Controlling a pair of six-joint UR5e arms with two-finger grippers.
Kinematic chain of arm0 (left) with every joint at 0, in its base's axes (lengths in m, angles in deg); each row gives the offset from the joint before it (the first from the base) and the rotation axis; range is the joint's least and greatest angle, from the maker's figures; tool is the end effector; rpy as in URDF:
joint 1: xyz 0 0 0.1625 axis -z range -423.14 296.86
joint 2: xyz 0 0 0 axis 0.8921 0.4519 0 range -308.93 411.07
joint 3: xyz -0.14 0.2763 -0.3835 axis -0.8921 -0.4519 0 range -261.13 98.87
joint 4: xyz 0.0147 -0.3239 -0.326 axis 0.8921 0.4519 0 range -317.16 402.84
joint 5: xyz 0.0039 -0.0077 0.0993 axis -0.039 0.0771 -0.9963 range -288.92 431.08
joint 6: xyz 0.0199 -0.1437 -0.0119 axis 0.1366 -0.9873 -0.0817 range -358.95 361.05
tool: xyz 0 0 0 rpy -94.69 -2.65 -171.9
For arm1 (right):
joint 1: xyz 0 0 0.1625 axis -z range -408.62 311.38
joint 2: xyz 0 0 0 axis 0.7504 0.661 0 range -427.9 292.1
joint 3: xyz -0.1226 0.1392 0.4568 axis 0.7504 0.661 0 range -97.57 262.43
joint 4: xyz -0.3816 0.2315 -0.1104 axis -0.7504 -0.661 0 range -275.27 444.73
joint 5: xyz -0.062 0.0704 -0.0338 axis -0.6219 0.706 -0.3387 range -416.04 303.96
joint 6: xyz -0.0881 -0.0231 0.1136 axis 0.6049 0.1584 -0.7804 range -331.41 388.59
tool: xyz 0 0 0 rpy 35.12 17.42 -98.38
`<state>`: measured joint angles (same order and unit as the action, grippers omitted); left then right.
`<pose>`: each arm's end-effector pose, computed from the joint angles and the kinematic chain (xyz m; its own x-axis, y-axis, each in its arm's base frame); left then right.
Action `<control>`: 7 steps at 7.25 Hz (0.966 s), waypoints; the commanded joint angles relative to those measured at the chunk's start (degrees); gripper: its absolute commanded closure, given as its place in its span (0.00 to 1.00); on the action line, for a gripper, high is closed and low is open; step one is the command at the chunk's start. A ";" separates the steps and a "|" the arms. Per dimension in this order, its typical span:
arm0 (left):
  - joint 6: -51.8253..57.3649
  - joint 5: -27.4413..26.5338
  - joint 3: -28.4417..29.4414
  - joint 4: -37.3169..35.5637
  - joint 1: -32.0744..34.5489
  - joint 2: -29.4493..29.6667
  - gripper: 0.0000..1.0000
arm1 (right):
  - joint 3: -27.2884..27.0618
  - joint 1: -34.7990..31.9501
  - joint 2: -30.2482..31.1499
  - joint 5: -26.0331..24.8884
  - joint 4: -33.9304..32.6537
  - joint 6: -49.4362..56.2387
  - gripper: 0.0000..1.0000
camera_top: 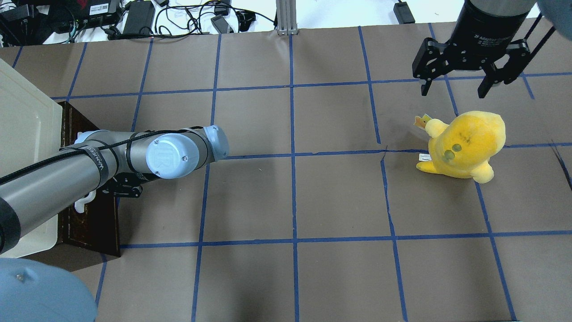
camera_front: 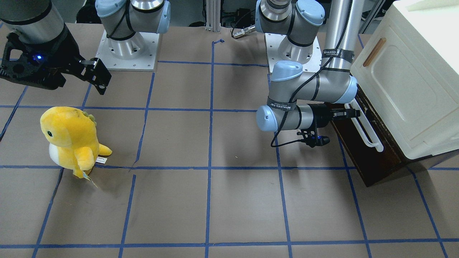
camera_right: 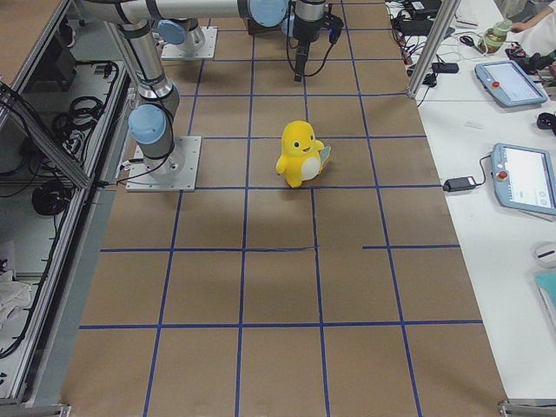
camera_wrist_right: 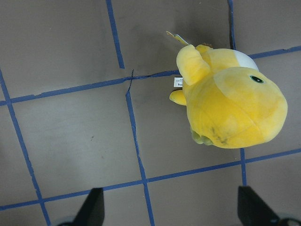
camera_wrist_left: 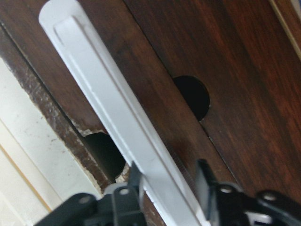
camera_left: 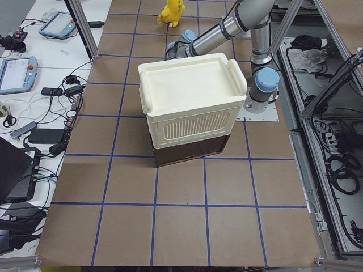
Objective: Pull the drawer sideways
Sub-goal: 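Hold the white handle closed in the left gripper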
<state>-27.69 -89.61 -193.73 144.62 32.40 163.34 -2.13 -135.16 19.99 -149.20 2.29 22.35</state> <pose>-0.0454 -0.5113 0.1985 -0.2474 0.4528 -0.8566 -0.0751 0.8725 0.4829 0.0920 -0.5527 0.5284 -0.9844 0.1642 0.0627 0.1683 0.9834 0.0674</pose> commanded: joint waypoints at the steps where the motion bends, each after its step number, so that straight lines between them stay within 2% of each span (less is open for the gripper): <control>1: -0.53 -0.32 0.01 0.00 0.00 -0.03 0.79 | 0.00 0.06 0.00 0.00 0.00 0.00 0.00; 7: -0.61 -0.50 0.19 0.00 1.74 -0.29 0.81 | 0.00 -0.03 0.00 0.00 0.00 0.00 0.00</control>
<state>-28.30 -90.04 -193.54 144.62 33.35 163.10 -2.13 -135.19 19.99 -149.21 2.28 22.35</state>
